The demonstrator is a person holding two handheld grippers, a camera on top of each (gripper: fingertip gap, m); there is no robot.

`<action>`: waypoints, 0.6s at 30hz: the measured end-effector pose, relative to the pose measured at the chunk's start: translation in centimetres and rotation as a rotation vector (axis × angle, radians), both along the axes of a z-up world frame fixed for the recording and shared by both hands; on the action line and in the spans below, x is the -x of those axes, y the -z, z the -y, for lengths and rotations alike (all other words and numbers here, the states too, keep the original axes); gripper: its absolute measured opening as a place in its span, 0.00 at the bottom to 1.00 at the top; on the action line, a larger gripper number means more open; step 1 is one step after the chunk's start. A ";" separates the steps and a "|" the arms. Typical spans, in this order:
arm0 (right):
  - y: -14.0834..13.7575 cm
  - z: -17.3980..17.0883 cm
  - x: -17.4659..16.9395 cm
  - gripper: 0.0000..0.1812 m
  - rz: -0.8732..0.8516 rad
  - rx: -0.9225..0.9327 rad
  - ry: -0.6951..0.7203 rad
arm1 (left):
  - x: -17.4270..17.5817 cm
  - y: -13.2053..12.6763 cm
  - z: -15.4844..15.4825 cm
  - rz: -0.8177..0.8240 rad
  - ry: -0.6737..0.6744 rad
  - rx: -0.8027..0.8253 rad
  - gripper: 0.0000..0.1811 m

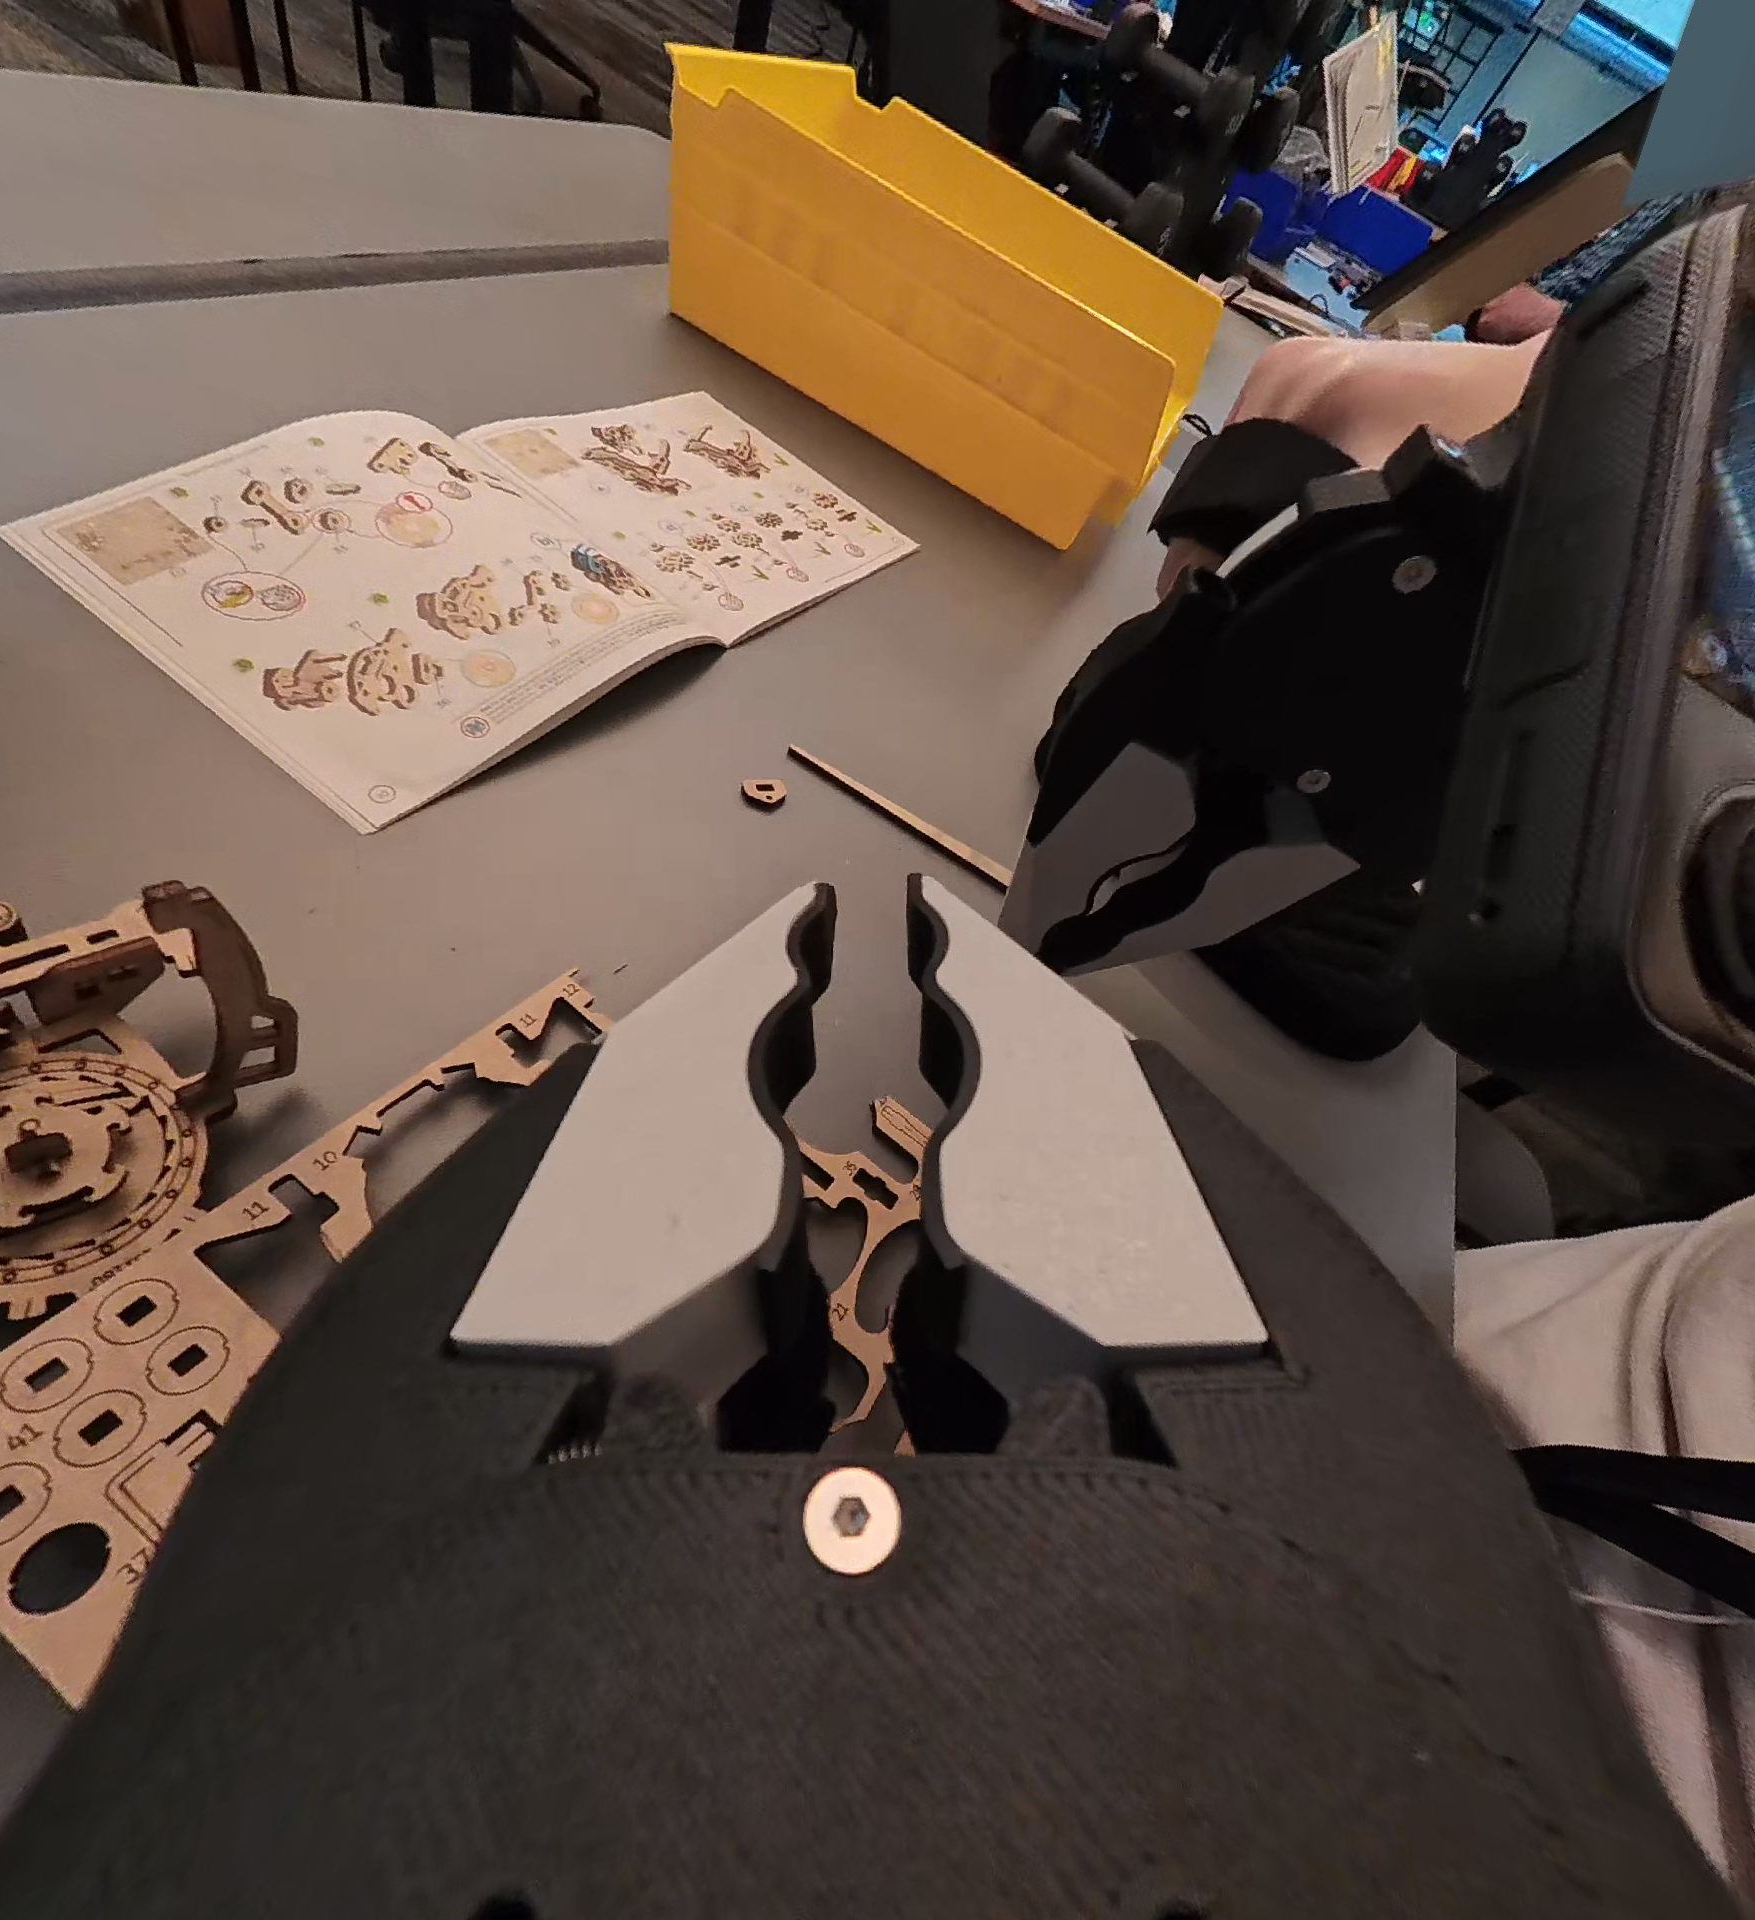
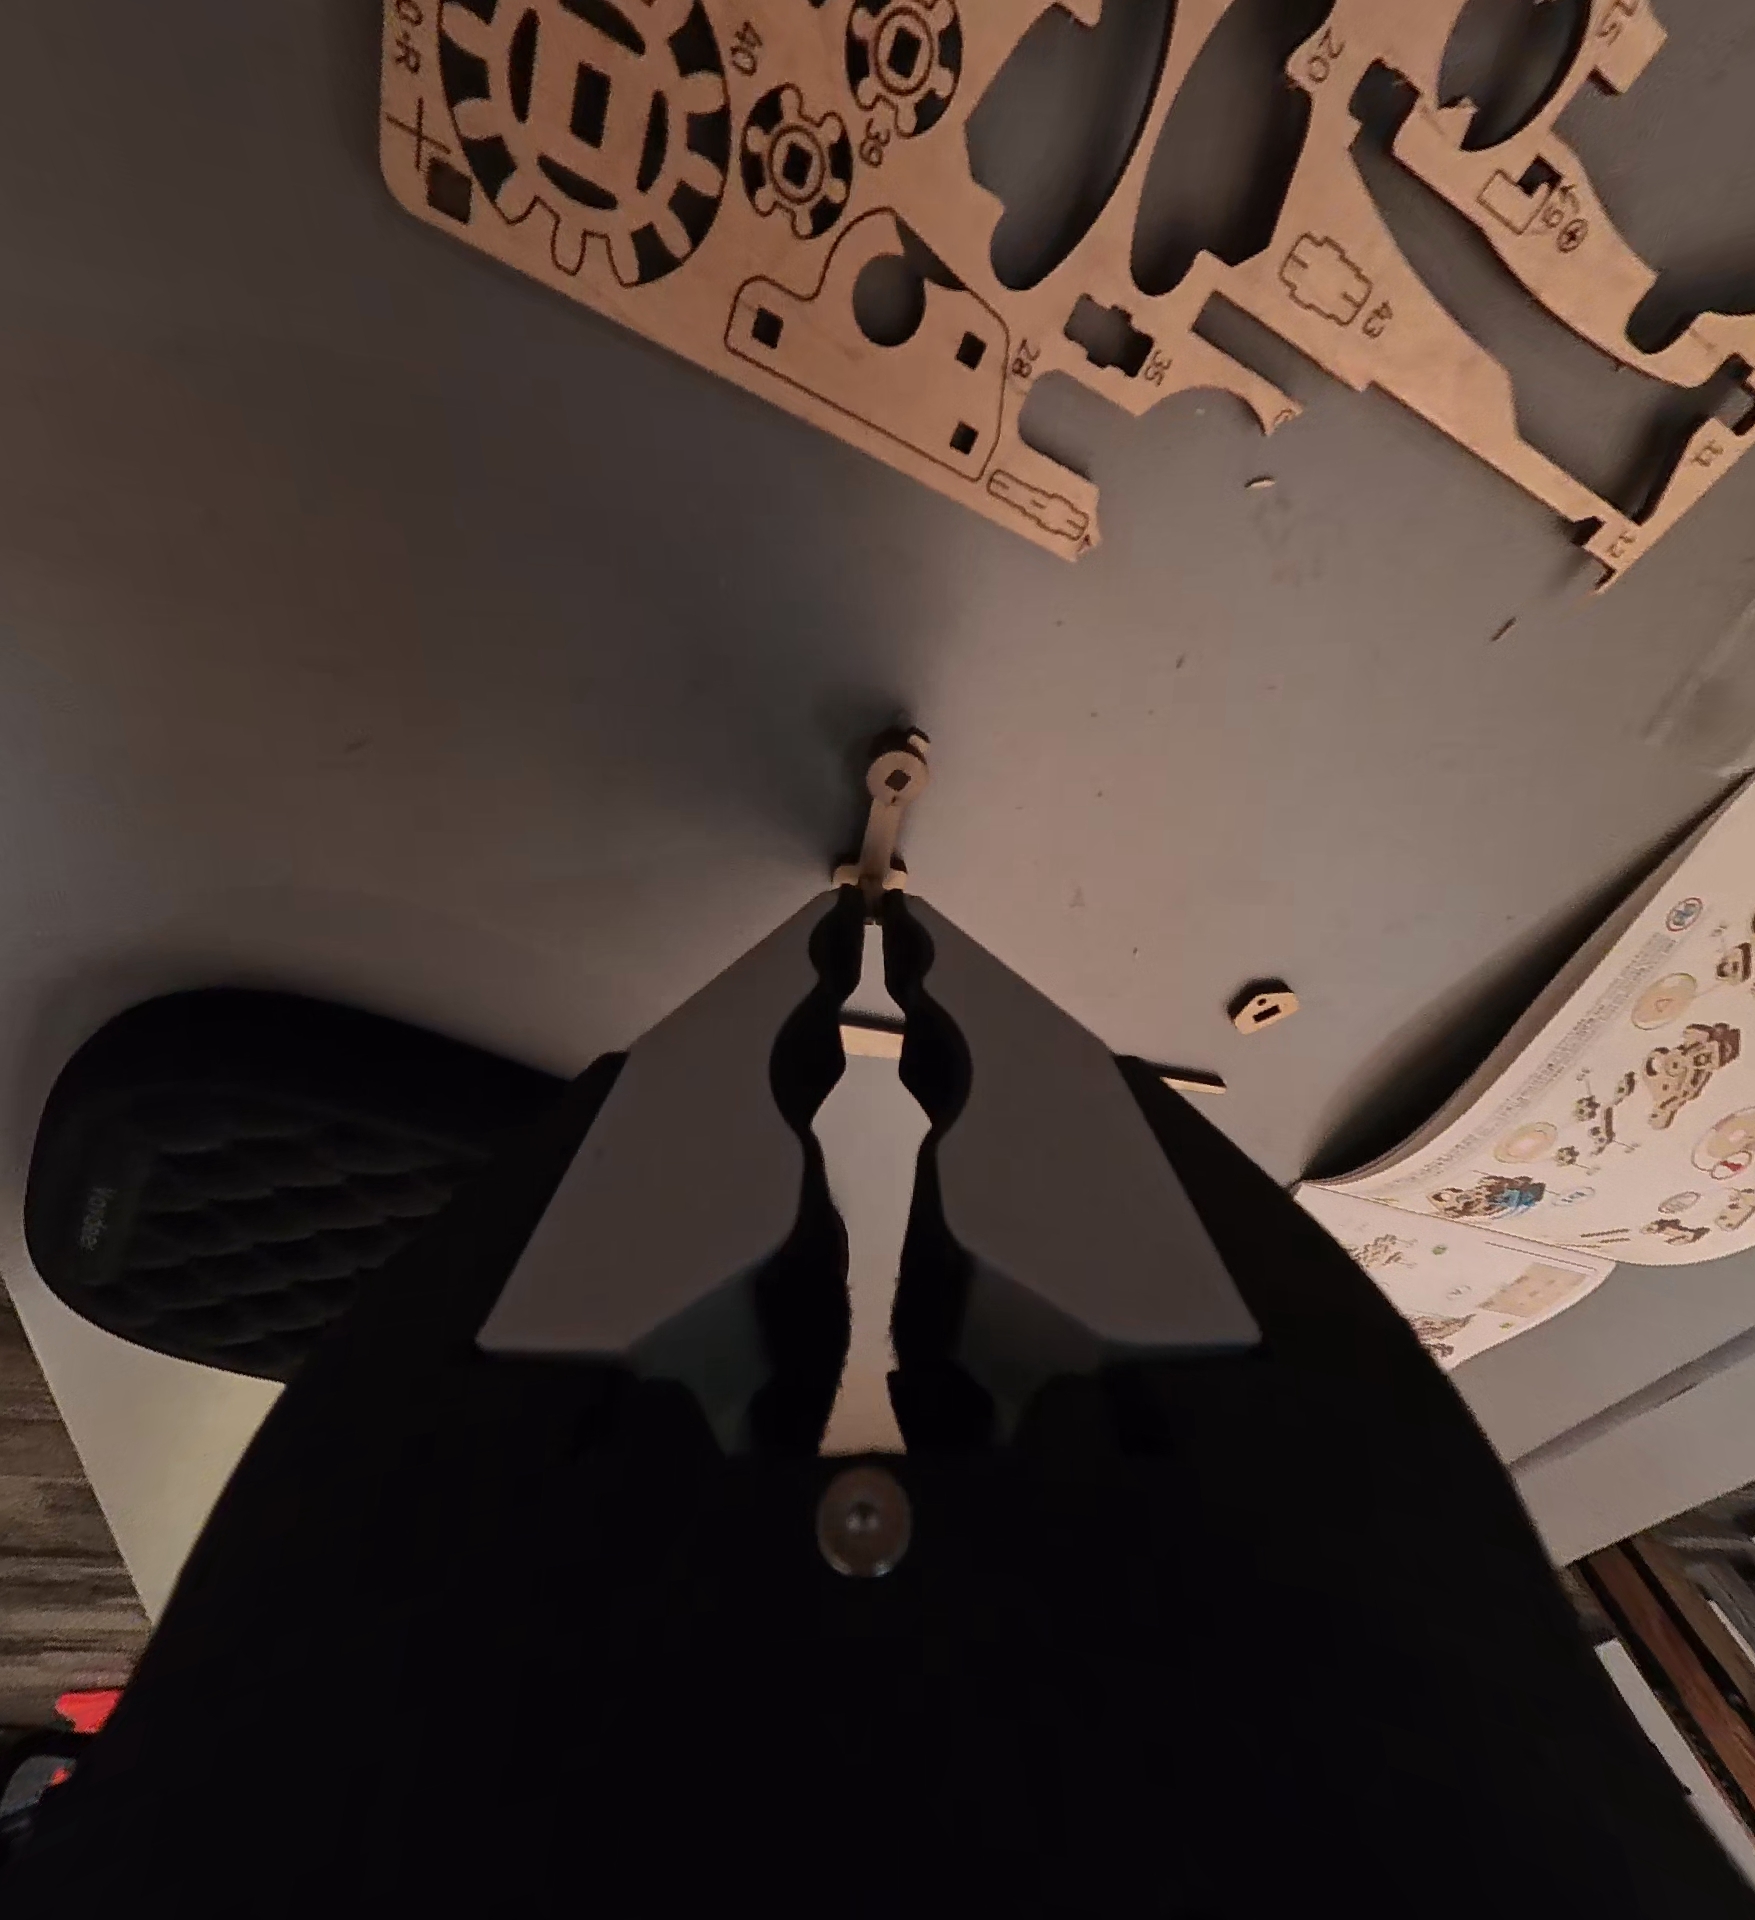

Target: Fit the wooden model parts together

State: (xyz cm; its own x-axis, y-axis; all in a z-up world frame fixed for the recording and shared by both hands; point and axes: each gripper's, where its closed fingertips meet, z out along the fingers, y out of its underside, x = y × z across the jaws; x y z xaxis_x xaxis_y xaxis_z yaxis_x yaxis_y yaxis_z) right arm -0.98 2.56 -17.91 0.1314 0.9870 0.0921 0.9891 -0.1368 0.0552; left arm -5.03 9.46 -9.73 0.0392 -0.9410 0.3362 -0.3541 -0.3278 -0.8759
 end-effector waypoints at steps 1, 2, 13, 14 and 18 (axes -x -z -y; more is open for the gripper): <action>0.0 0.0 0.0 0.01 0.002 -0.001 0.000 | 0.0 0.1 0.0 -0.002 0.000 -0.001 0.06; 0.0 0.0 0.0 0.01 0.005 -0.003 -0.001 | 0.0 0.1 0.0 -0.005 0.001 -0.002 0.06; 0.0 0.0 0.0 0.01 0.010 -0.003 0.000 | -0.1 0.5 0.3 -0.018 0.013 0.008 0.06; 0.0 0.0 0.0 0.01 0.010 -0.001 0.003 | -0.1 0.5 0.3 -0.019 0.016 0.007 0.06; 0.0 0.0 0.0 0.01 0.006 -0.002 0.012 | -0.1 0.5 0.4 -0.023 0.015 0.001 0.06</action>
